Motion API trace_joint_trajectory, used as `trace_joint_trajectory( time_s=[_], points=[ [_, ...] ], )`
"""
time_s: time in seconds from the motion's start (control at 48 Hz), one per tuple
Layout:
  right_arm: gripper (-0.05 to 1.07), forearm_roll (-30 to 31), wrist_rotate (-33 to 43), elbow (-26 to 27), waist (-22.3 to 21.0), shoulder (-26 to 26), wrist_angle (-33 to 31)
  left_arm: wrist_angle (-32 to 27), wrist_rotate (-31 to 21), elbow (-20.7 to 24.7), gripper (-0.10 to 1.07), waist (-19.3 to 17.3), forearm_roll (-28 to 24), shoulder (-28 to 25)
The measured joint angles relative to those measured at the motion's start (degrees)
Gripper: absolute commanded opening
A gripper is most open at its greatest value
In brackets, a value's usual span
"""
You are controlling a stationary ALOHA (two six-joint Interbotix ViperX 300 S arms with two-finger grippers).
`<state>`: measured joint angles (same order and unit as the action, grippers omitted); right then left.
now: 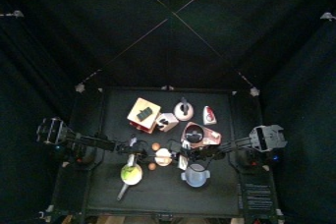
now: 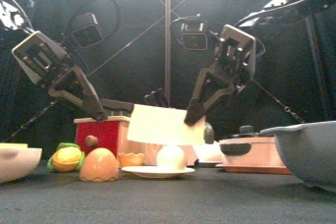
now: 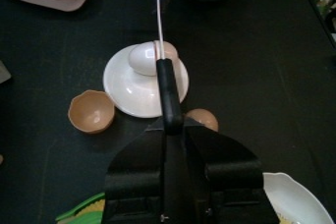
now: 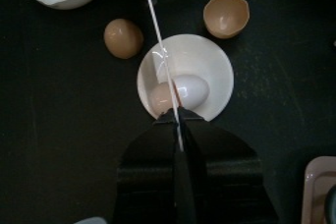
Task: Cut egg
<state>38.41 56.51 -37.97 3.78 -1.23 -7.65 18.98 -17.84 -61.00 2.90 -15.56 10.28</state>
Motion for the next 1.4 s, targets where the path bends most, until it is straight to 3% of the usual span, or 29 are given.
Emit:
trace_joint_trajectory(
  time_s=[1.396],
  points=[
    [0.37, 0.09, -0.18, 0.09, 0.09, 0.79, -1.23, -0.09, 0.09, 0.18, 0.46, 0.0, 0.0, -0.18]
  ],
)
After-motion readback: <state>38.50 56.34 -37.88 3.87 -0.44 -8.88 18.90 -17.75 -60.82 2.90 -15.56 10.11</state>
